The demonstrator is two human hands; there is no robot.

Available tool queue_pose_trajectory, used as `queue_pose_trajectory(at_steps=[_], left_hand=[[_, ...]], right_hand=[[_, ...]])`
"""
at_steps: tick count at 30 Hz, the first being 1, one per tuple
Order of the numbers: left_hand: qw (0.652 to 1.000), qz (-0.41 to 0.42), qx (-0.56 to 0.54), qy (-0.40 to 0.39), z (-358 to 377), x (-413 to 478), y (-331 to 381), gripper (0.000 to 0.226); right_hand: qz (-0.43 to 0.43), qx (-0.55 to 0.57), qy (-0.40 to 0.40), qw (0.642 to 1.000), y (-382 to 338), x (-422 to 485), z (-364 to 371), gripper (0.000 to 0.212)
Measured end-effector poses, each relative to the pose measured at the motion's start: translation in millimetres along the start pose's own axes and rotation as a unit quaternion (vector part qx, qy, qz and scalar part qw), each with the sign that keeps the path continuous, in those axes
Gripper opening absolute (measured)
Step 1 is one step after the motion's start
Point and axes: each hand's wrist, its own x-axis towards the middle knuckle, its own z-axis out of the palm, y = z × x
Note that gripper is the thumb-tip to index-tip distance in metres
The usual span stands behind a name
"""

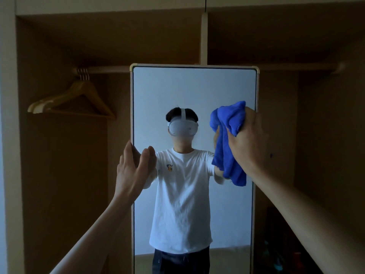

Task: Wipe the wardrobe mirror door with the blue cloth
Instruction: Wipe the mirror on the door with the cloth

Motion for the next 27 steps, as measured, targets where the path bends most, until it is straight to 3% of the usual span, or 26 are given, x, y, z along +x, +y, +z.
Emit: queue_pose_trajectory(at_steps=[2, 4, 7, 13, 15, 27], left_hand=[[1.000, 0.004, -0.007, -0.016, -4.5, -0.7, 0.4, 0.085], [0.999, 0.014, -0.020, -0.029, -8.7, -2.0, 0.0, 0.078], [0.997, -0.001, -0.059, -0.043, -13.1, -1.8, 0.1, 0.074], [0.990, -0.053, -0.120, -0.058, -24.3, -2.1, -6.1, 0.065], [0.985, -0.072, -0.141, -0.070, -27.6, -1.8, -10.2, 0.074], [0.973, -0.044, -0.206, -0.094, -31.8, 6.8, -32.8, 0.052]], right_hand=[[-0.038, -0.062, -0.027, 0.997, -21.5, 1.7, 12.4, 0.041], [-0.065, -0.117, 0.000, 0.991, -44.1, 0.2, 23.6, 0.035], [-0.098, -0.109, 0.014, 0.989, -68.2, -12.5, 39.3, 0.031], [-0.178, -0.134, -0.043, 0.974, -100.9, -18.0, 65.6, 0.036], [-0.214, -0.139, -0.075, 0.964, -110.7, -19.5, 71.3, 0.033], [-0.380, -0.144, -0.183, 0.895, -142.9, -23.2, 86.5, 0.038]])
